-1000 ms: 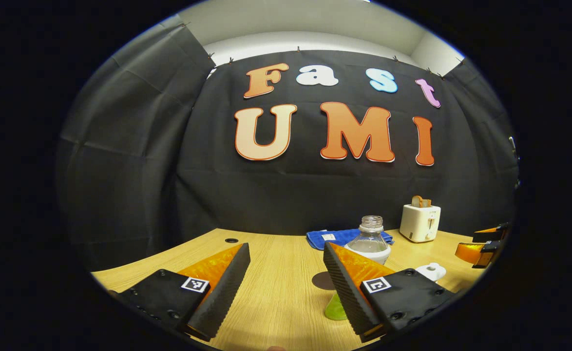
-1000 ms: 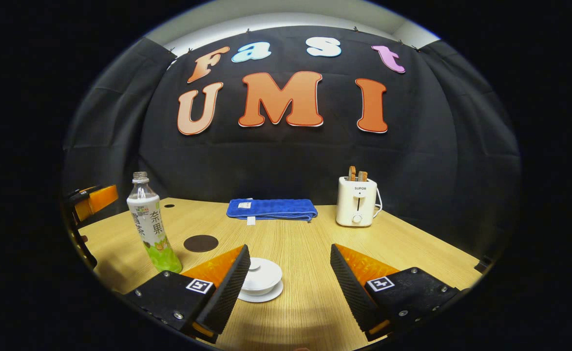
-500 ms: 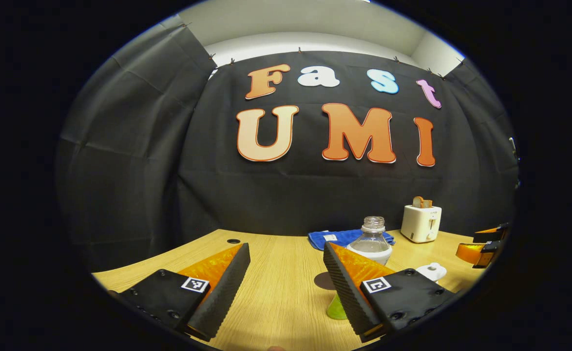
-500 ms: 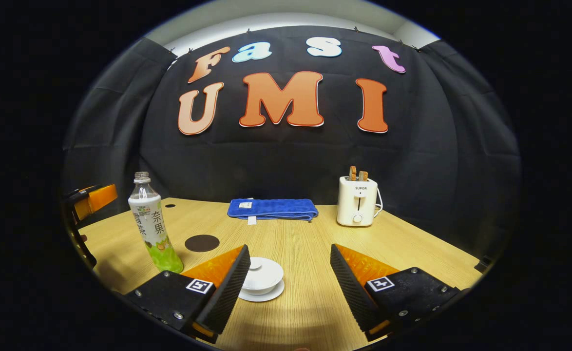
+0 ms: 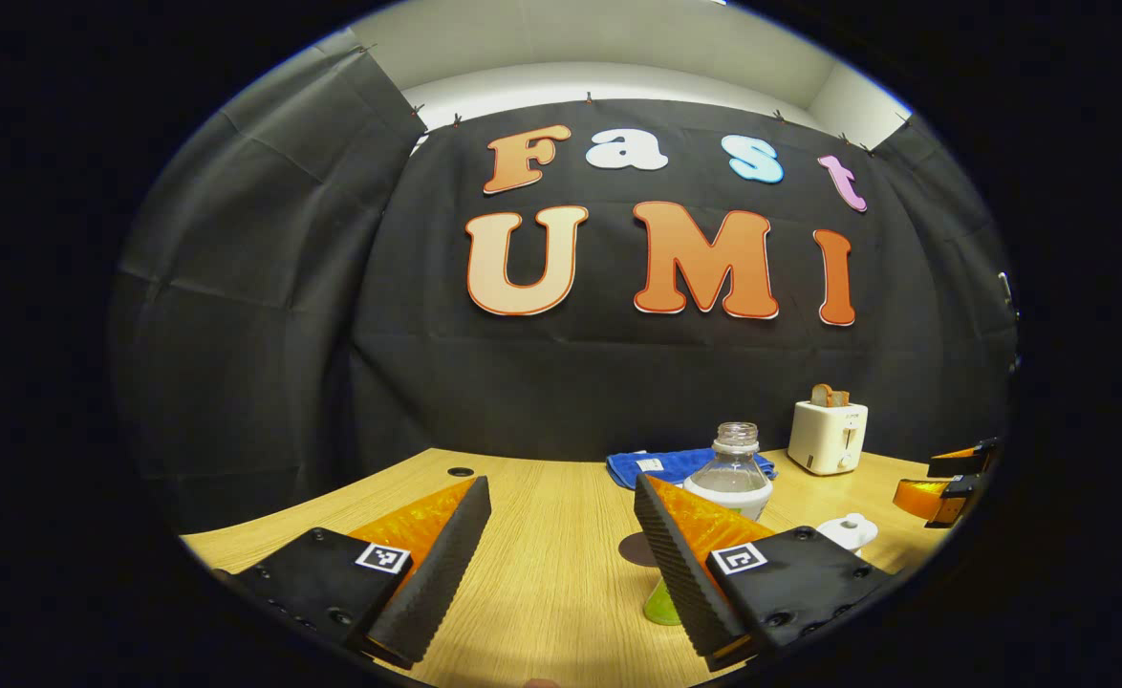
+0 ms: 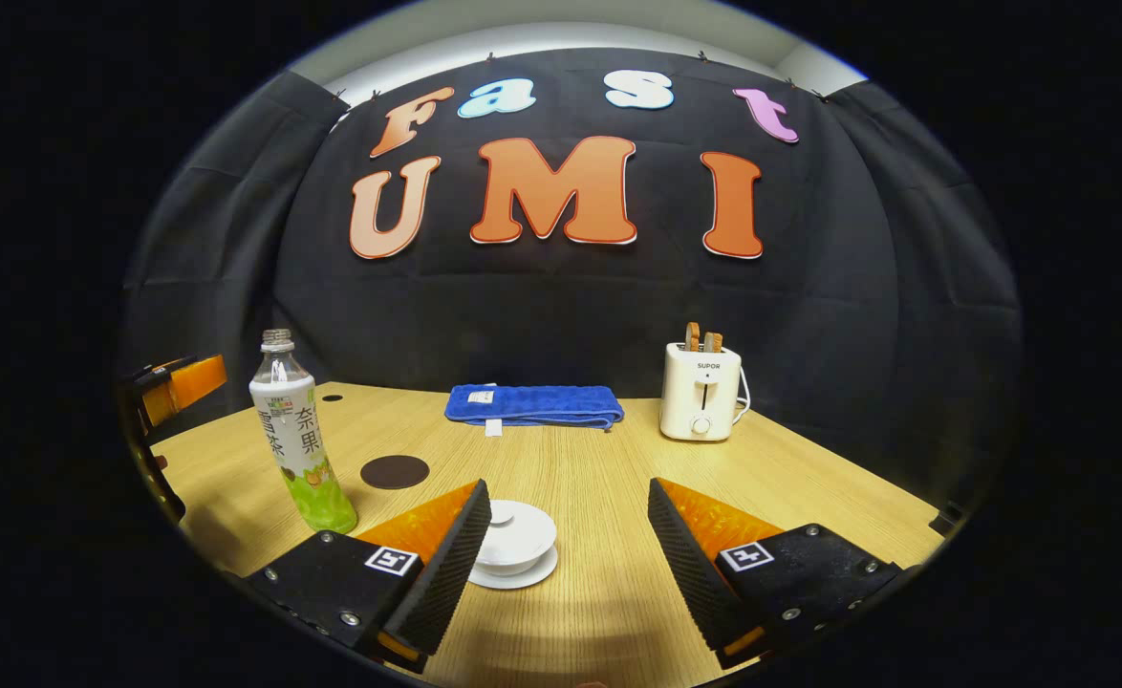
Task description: Open the teacup lid with one hand, grasp the water bottle and pour water into the teacup with the other hand; after pouring, place the water bottle on the coaster and then close the teacup lid.
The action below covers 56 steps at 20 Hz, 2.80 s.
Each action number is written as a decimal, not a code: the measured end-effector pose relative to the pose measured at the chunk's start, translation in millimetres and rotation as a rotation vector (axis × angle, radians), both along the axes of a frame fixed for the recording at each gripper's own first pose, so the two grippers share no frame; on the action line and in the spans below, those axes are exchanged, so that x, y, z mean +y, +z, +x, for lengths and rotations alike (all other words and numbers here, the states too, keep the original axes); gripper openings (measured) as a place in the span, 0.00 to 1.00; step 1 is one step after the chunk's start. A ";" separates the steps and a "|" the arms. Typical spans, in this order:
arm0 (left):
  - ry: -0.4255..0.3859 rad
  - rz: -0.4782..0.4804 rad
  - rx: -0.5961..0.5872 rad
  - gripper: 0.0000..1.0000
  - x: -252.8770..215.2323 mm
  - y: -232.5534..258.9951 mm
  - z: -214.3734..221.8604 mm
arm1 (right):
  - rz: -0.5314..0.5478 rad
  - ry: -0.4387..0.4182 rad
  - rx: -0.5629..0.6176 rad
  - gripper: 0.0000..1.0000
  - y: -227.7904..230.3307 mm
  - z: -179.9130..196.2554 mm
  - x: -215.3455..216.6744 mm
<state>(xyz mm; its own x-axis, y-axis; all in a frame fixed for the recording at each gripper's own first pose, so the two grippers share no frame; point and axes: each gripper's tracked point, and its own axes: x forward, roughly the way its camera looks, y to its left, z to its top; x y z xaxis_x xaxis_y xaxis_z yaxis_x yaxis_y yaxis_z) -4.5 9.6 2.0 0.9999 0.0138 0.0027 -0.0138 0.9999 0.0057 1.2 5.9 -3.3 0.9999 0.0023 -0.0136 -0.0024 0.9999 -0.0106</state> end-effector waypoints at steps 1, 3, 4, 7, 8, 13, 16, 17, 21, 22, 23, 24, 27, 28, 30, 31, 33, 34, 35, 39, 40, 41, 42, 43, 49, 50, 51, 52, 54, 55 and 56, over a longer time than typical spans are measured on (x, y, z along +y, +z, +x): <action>0.001 0.000 0.000 0.99 1.5 0.1 0.3 | 0.002 0.005 0.001 0.99 0.2 1.3 2.8; 0.003 -0.001 0.003 0.99 3.0 -1.4 1.2 | 0.002 0.015 0.005 0.99 0.0 7.6 9.4; 0.005 -0.002 0.005 0.99 3.6 -1.8 1.4 | -0.002 0.026 0.007 0.99 -0.4 11.2 14.4; 0.013 -0.002 0.007 0.99 8.3 -3.4 2.6 | -0.012 0.061 0.016 0.99 -2.7 22.3 30.5; 0.016 -0.001 0.009 0.99 9.9 -3.5 3.3 | -0.016 0.069 0.021 0.99 -3.0 26.2 34.7; 0.034 0.006 0.010 0.99 17.9 -3.1 3.2 | -0.035 0.090 0.070 0.98 -16.6 44.9 49.9; 0.039 0.004 0.016 0.99 20.4 -5.2 4.0 | -0.036 0.093 0.100 0.91 -24.5 52.6 52.5; 0.041 0.004 0.016 0.99 21.2 -7.2 4.9 | -0.035 0.091 0.110 0.84 -28.0 53.5 52.7; 0.047 0.007 0.014 0.99 23.4 -6.1 4.5 | -0.024 0.086 0.135 0.59 -33.2 58.1 51.2; 0.047 0.007 0.013 0.99 23.8 -4.9 4.4 | -0.024 0.084 0.138 0.55 -33.9 58.7 50.3; 0.047 0.008 0.014 0.99 23.6 -6.3 4.0 | -0.024 0.084 0.142 0.48 -34.9 59.4 49.9; 0.047 0.007 0.015 0.99 23.6 -6.6 3.9 | -0.023 0.085 0.146 0.41 -36.7 59.7 51.0; 0.047 0.008 0.016 0.99 24.1 -6.9 4.5 | -0.024 0.092 0.155 0.35 -39.3 60.5 53.5; 0.048 0.009 0.015 0.99 24.4 -7.0 4.4 | -0.026 0.090 0.154 0.33 -39.6 60.1 53.8; 0.052 0.009 0.014 0.99 25.5 -6.3 4.4 | -0.028 0.089 0.152 0.30 -38.3 61.1 53.4; 0.052 0.008 0.014 0.99 25.6 -7.3 4.5 | -0.029 0.090 0.153 0.30 -39.2 60.4 53.7; 0.054 0.006 0.016 0.99 26.3 -8.4 4.4 | -0.032 0.089 0.151 0.27 -39.0 60.3 53.7; 0.055 0.005 0.016 0.99 26.6 -8.9 4.4 | -0.037 0.088 0.148 0.26 -38.5 60.3 53.4; 0.055 0.005 0.016 0.99 26.9 -7.8 4.7 | -0.044 0.088 0.145 0.24 -39.1 60.7 54.0; 0.059 0.007 0.013 0.99 27.8 -6.5 3.3 | -0.064 0.082 0.132 0.15 -37.5 60.8 53.3; 0.061 0.008 0.013 0.99 28.3 -6.2 3.3 | -0.055 0.084 0.134 0.13 -37.2 61.0 53.5; 0.063 0.009 0.011 0.99 28.7 -6.2 2.5 | -0.042 0.085 0.132 0.13 -34.9 60.9 54.0; 0.065 0.010 0.010 0.99 28.7 -6.0 1.4 | -0.026 0.083 0.119 0.13 -29.2 60.4 53.0; 0.066 0.010 0.008 0.99 29.5 -4.6 0.6 | -0.013 0.082 0.109 0.13 -22.2 59.2 50.6; 0.040 0.005 0.005 0.99 15.9 -0.6 -9.3 | 0.007 0.059 0.041 0.13 10.9 44.6 28.8; 0.030 0.001 0.006 0.99 10.7 -0.7 -12.2 | 0.005 0.049 0.040 0.13 12.1 43.0 23.2; 0.018 -0.003 0.008 0.99 4.5 -1.0 -14.3 | 0.003 0.033 0.038 0.13 12.4 40.8 15.5; 0.009 -0.007 0.010 0.99 -0.5 -1.1 -17.2 | -0.001 0.023 0.043 0.13 11.2 38.8 9.2; -0.023 -0.033 0.010 0.99 -13.3 2.4 -23.9 | 0.006 0.004 0.049 0.13 8.2 32.5 -2.0; -0.043 -0.044 0.014 0.99 -22.7 1.0 -28.1 | 0.006 -0.004 0.053 0.13 6.6 29.2 -7.7; -0.057 -0.047 0.020 0.99 -29.0 -0.1 -32.0 | 0.004 -0.011 0.054 0.13 5.6 26.1 -13.0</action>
